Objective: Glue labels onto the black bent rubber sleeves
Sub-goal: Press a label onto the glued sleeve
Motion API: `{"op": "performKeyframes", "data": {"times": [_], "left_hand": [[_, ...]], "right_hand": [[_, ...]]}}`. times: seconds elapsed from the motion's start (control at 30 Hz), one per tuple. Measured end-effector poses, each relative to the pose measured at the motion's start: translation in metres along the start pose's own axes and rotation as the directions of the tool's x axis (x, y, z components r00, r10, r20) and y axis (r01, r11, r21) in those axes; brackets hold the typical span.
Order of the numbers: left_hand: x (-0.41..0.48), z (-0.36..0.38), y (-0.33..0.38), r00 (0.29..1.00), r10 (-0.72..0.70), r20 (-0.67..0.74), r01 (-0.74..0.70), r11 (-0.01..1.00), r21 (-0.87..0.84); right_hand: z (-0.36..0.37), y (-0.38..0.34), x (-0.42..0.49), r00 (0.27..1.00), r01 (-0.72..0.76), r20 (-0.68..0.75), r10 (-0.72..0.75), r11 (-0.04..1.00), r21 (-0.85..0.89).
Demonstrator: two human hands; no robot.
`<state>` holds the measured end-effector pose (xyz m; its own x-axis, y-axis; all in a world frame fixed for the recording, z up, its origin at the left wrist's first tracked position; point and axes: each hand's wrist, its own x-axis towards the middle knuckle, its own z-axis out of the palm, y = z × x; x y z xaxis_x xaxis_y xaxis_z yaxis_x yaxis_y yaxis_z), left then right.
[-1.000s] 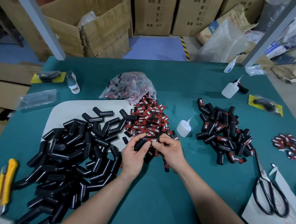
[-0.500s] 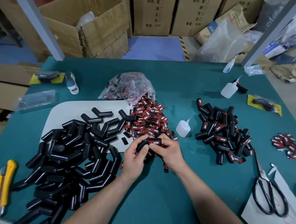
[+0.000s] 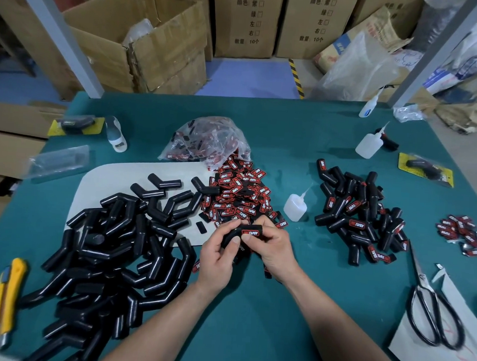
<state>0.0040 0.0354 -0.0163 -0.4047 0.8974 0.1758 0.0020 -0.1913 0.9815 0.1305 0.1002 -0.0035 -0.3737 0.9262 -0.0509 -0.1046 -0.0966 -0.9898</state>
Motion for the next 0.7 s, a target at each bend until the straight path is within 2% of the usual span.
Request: {"op": "performKeyframes", "data": {"times": [0.2,0.37,0.5,0.7], "left_hand": [[0.0,0.002,-0.002,0.998,-0.055,-0.005,0.055,0.998,0.001],[0.004,-0.002,-0.001,0.992,-0.099,-0.072,0.096,0.994,-0.056],[0.008,-0.004,-0.001,0.988,-0.128,-0.09,0.116,0.985,-0.127],[0.009,-0.002,0.001,0.975,-0.178,-0.13,0.162,0.979,-0.124]], "right_hand": [[0.002,0.001,0.003,1.0,0.012,-0.023,-0.012,1.0,-0.018],[0.001,0.001,0.003,1.0,0.029,0.005,-0.029,0.997,0.078],[-0.003,0.003,0.004,0.996,0.055,0.062,-0.056,0.998,0.014],[-0.004,0.01,0.006,0.996,0.076,0.039,-0.074,0.996,-0.047]]}}
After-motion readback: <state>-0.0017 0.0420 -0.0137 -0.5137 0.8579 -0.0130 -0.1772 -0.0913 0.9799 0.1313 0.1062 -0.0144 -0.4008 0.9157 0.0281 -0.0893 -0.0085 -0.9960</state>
